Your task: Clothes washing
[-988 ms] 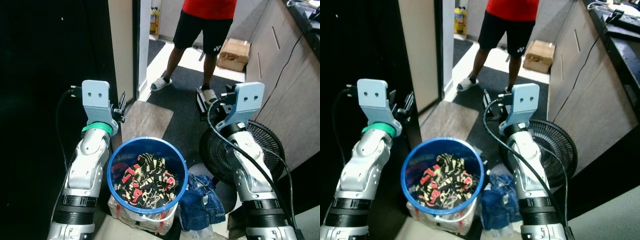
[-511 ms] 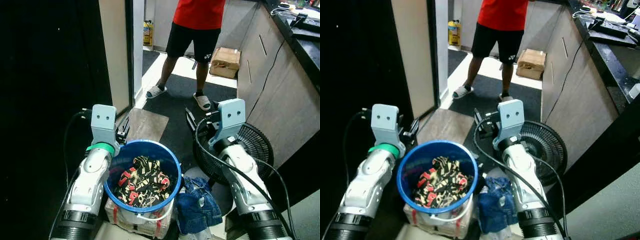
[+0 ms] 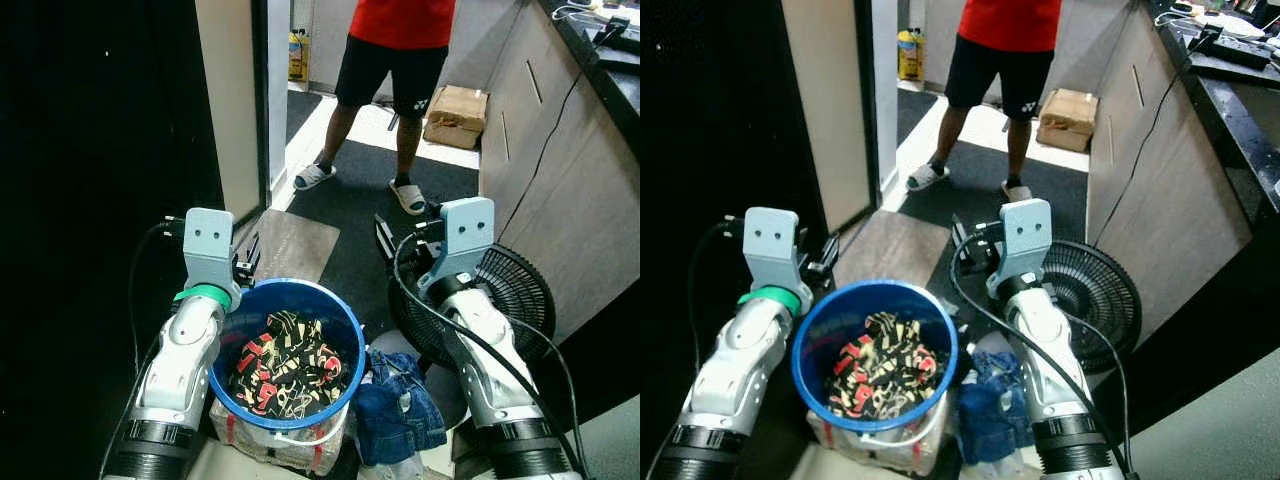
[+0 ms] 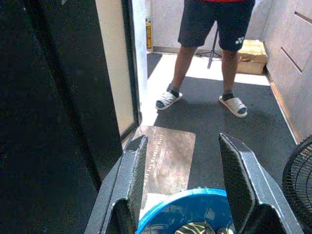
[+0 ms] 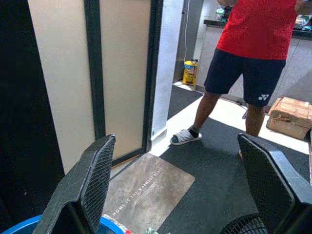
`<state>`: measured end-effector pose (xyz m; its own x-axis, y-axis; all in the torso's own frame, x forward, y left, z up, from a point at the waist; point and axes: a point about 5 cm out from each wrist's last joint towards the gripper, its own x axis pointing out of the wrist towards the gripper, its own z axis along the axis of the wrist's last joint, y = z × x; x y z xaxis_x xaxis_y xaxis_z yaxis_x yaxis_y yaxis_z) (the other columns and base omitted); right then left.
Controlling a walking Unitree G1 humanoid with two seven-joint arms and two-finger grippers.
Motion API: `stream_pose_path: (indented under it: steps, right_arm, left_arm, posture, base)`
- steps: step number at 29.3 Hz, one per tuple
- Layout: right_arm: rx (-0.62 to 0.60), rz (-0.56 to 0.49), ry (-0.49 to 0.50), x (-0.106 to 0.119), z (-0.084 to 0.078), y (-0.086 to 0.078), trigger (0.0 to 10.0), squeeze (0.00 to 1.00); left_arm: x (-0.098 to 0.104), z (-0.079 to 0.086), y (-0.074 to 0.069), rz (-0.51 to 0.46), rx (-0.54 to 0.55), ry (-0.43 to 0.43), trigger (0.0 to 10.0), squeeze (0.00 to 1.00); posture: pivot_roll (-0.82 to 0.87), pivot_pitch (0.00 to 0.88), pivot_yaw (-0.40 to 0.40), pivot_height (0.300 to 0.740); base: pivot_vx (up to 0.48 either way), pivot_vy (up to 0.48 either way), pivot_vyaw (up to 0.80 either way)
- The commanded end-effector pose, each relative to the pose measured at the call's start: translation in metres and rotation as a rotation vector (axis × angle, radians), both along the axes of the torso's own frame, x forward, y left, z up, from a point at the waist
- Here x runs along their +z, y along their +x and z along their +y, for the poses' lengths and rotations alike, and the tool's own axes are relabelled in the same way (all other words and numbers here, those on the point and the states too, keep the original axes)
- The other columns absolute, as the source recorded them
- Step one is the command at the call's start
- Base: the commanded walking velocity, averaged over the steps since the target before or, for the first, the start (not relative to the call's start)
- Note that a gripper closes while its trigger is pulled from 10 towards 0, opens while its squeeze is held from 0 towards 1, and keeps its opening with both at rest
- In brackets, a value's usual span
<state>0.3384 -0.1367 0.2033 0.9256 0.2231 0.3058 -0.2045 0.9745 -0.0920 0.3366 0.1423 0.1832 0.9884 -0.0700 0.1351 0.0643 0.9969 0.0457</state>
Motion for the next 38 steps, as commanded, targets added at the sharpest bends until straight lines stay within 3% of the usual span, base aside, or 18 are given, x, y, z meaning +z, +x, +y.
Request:
stream_pose_path:
  steps: [1, 26, 38]
  right_arm:
    - [-0.010, 0.000, 0.005, 0.000, -0.002, 0.001, 10.0, 0.00]
    - [-0.005, -0.016, 0.010, 0.004, -0.003, 0.002, 10.0, 0.00]
    - [0.039, -0.084, 0.015, 0.025, 0.004, -0.002, 10.0, 0.00]
  left_arm:
    - [-0.001, -0.001, -0.001, 0.000, 0.002, -0.002, 10.0, 0.00]
    - [0.001, -0.002, 0.001, -0.007, 0.002, -0.004, 10.0, 0.00]
    - [0.002, -0.003, 0.002, -0.010, -0.003, -0.001, 10.0, 0.00]
  posture:
    - [0.01, 0.078, -0.015, 0.675]
    - [0.01, 0.079, -0.012, 0.570]
    - [0.01, 0.081, -0.007, 0.515]
  base:
    - [0.000, 0.000, 0.00]
    - [0.000, 0.000, 0.00]
    - [0.000, 0.000, 0.00]
